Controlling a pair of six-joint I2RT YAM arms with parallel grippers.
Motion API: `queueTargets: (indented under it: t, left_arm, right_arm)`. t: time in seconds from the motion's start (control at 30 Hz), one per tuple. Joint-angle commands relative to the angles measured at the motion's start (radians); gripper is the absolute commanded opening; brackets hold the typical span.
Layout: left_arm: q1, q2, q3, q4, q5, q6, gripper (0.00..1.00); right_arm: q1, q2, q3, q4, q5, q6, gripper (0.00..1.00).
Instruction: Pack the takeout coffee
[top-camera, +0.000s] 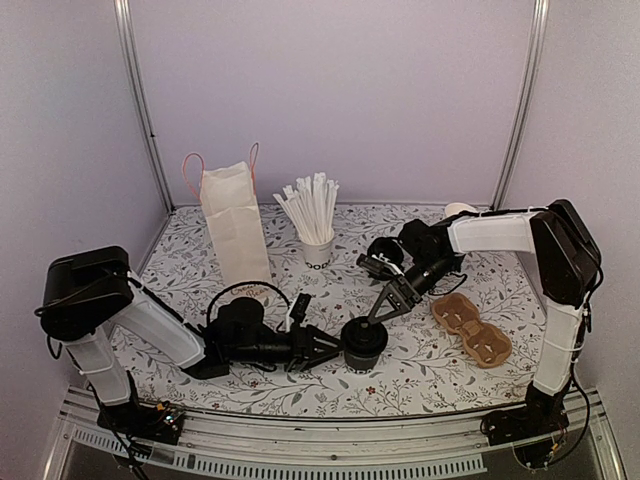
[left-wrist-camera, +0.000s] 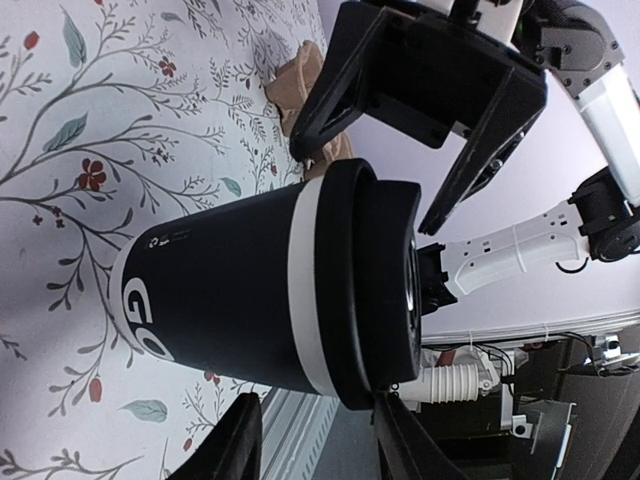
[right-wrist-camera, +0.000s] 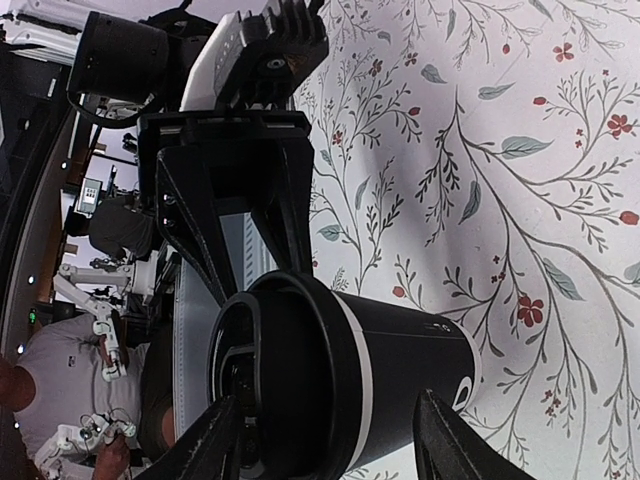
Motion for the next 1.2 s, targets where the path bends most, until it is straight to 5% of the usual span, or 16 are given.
queueTargets:
  t: [0.0,0.37,0.73,0.8,0.93,1.17]
  left_arm:
    - [0.014,0.027,0.020,0.003,0.020,-0.004,0.41]
    - [0.014,0.051,0.044,0.033,0.037,-0.020,0.46]
    - [0.013,0.170,-0.030,0.043,0.029,-0.183,0.33]
    - [0.008,0.189,-0.055,-0.004,0.029,-0.227,0.29]
    - [-0.014,0.170,0.012,-0.349,0.002,-0.168,0.26]
    - [-0.010,0.164,-0.012,-0.286,-0.010,-0.135,0.25]
  right_arm:
    - [0.007,0.006,-0.022,0.016,0.014,-0.002,0.57]
    - [0.008,0.016,-0.041,0.036,0.027,0.012,0.54]
    - [0.009,0.015,-0.085,0.079,0.080,0.032,0.53]
    - [0.008,0.020,-0.104,0.110,0.138,0.072,0.53]
    - [0.008,0.066,-0.138,0.147,0.260,0.128,0.50]
    - [0.007,0.108,-0.109,0.095,0.223,0.107,0.50]
